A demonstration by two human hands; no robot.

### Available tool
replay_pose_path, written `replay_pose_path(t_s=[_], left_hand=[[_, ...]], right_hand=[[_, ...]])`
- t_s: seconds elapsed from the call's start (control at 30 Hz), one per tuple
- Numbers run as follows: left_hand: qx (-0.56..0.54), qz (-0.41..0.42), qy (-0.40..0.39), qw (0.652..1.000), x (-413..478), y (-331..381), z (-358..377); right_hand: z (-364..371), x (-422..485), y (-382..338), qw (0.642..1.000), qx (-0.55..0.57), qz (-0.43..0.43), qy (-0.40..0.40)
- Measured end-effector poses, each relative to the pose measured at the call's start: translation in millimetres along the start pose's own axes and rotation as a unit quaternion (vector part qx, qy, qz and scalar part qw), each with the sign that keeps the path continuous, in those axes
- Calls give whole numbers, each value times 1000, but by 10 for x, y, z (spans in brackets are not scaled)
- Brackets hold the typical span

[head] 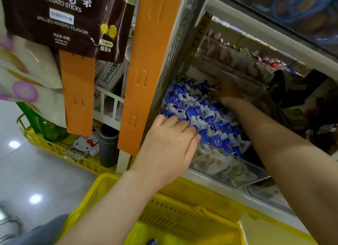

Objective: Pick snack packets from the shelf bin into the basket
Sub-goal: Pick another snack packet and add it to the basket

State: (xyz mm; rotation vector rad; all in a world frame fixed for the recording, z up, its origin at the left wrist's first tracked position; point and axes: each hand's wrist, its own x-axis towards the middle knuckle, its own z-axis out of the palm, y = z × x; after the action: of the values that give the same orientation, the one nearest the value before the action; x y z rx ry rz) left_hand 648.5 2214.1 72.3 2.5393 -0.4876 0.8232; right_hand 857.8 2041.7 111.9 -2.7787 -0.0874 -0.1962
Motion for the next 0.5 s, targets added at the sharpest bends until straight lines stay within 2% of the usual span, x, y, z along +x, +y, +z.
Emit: replay_pose_path(t_s=[0.2,0.37,0.43,0.5], left_hand=[[-1,-5,16,1000,-7,12,25],[-4,-10,13,1000,9,25,25],[-2,-13,20,1000,10,32,33],[1,-14,26,1000,7,33,42]], right_hand=[[66,-44,107,997,51,25,-42],[28,-54,103,996,35,-14,-77],[-9,-42,120,998,38,-19,-53],[-75,-6,132,999,35,-7,18]])
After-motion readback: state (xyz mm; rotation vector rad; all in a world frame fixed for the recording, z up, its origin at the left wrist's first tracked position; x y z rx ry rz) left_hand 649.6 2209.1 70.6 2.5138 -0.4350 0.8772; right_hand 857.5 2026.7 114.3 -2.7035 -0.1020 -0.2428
